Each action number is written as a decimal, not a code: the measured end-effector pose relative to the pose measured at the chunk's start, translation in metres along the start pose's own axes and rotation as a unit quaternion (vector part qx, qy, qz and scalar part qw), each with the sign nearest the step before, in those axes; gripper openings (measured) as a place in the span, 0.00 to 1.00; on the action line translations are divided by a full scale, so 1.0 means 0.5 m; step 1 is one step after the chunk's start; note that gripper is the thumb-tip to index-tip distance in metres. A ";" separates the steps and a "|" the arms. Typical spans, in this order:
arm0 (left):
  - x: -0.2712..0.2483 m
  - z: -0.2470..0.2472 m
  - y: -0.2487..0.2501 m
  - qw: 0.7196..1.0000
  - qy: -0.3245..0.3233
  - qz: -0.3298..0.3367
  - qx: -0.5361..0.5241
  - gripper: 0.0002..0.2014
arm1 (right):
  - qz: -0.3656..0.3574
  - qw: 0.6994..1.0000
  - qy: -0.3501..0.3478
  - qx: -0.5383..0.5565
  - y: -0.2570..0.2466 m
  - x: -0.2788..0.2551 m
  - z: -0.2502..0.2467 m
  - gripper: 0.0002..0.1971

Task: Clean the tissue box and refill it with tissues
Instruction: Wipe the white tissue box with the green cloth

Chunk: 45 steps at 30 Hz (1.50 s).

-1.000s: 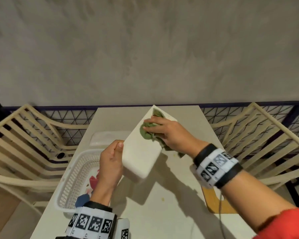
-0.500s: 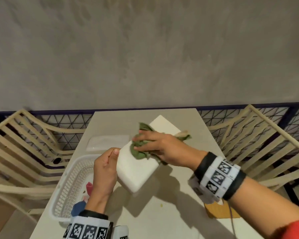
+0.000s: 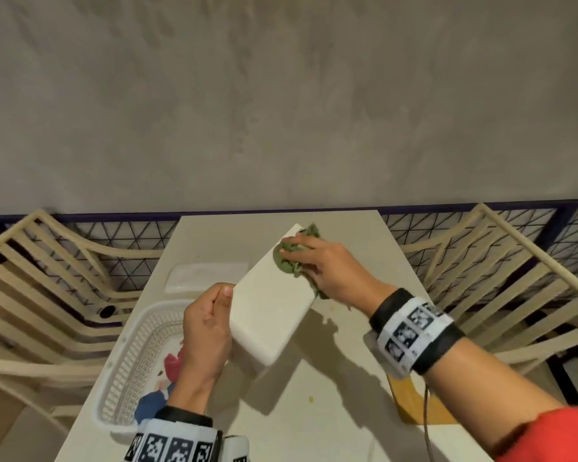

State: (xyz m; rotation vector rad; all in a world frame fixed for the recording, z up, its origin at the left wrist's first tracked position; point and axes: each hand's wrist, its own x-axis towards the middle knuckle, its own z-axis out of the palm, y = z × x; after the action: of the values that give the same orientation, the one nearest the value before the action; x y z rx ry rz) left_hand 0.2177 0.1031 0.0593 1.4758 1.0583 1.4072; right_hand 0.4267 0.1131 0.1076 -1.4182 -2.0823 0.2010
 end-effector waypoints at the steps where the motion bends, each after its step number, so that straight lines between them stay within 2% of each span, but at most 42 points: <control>1: 0.001 0.001 -0.004 1.000 0.008 -0.011 0.001 0.16 | -0.022 1.000 -0.014 0.005 -0.026 -0.005 0.027 0.22; 4: -0.004 0.010 -0.001 0.997 0.021 -0.055 -0.041 0.17 | -0.157 0.985 -0.061 0.024 -0.093 -0.048 0.097 0.21; 5: -0.006 0.013 0.002 0.997 0.020 -0.060 -0.047 0.16 | -0.153 0.986 -0.063 0.024 -0.084 -0.045 0.089 0.21; 8: -0.010 0.015 0.003 0.997 0.023 -0.074 -0.029 0.16 | -0.017 0.999 -0.017 0.040 -0.042 -0.014 0.059 0.22; 9: -0.008 0.016 0.002 0.996 0.025 -0.076 -0.033 0.15 | -0.015 0.999 -0.007 0.034 -0.051 -0.012 0.063 0.20; 12: -0.006 0.010 0.002 0.995 0.022 -0.071 -0.061 0.17 | -0.154 0.986 -0.056 0.036 -0.102 -0.046 0.092 0.18; 13: -0.006 0.003 0.001 0.997 0.014 -0.060 -0.054 0.16 | -0.158 0.984 -0.068 0.040 -0.092 -0.046 0.083 0.20; 17: -0.011 -0.016 0.004 1.000 -0.014 -0.007 0.003 0.14 | 0.021 1.000 0.005 0.009 0.014 0.009 0.000 0.21; 19: -0.010 -0.019 0.004 1.000 -0.013 0.010 0.013 0.14 | 0.044 0.999 0.020 -0.017 0.018 0.037 -0.012 0.19; 21: -0.005 -0.020 0.002 1.000 0.009 0.010 0.010 0.15 | 0.006 1.000 -0.002 -0.006 -0.018 0.038 -0.001 0.19; 23: 0.003 -0.029 0.002 0.999 0.027 0.005 -0.016 0.16 | -0.074 0.995 -0.066 0.012 -0.040 0.001 0.000 0.18; 25: 0.006 -0.044 0.007 0.999 0.025 0.017 -0.017 0.17 | -0.115 0.986 -0.116 0.024 -0.016 -0.042 -0.030 0.18; 28: 0.004 -0.049 0.019 0.999 0.006 0.038 -0.022 0.16 | -0.017 0.996 -0.080 -0.019 0.050 -0.031 -0.097 0.21; 30: 0.003 -0.037 0.018 0.999 -0.005 0.032 -0.034 0.17 | -0.002 0.998 -0.039 -0.046 0.035 0.004 -0.097 0.19; 31: 0.003 -0.030 0.018 0.999 -0.003 0.027 -0.045 0.18 | -0.027 0.998 -0.040 -0.031 0.009 0.016 -0.084 0.18; 33: 0.007 -0.025 0.017 0.998 0.009 0.018 -0.064 0.17 | -0.102 0.990 -0.093 0.002 -0.026 0.002 -0.050 0.16; 35: 0.008 -0.032 0.020 0.998 0.011 0.017 -0.065 0.17 | -0.154 0.977 -0.146 0.012 -0.017 -0.046 -0.049 0.17; 36: 0.008 -0.037 0.023 0.998 0.005 0.023 -0.060 0.16 | -0.142 0.978 -0.152 0.015 -0.001 -0.059 -0.067 0.17; 38: 0.004 -0.045 0.028 0.998 -0.013 0.041 -0.039 0.14 | -0.062 0.991 -0.116 0.001 0.035 -0.057 -0.101 0.21; 40: -0.003 -0.046 0.037 0.998 -0.030 0.054 -0.025 0.14 | 0.001 0.997 -0.075 -0.032 0.048 -0.027 -0.122 0.23; 41: -0.005 -0.045 0.043 0.997 -0.032 0.058 -0.025 0.15 | 0.013 0.996 -0.076 -0.036 0.046 -0.006 -0.129 0.25; 45: -0.004 -0.057 0.050 0.997 -0.022 0.050 -0.057 0.18 | 0.020 0.985 -0.170 0.026 0.020 0.046 -0.163 0.30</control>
State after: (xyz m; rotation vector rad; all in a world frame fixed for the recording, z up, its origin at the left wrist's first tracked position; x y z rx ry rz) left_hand 0.1901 0.0935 0.0836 1.4879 0.8734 1.4741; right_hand 0.4742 0.1208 0.1778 -1.4781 -2.2991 0.5436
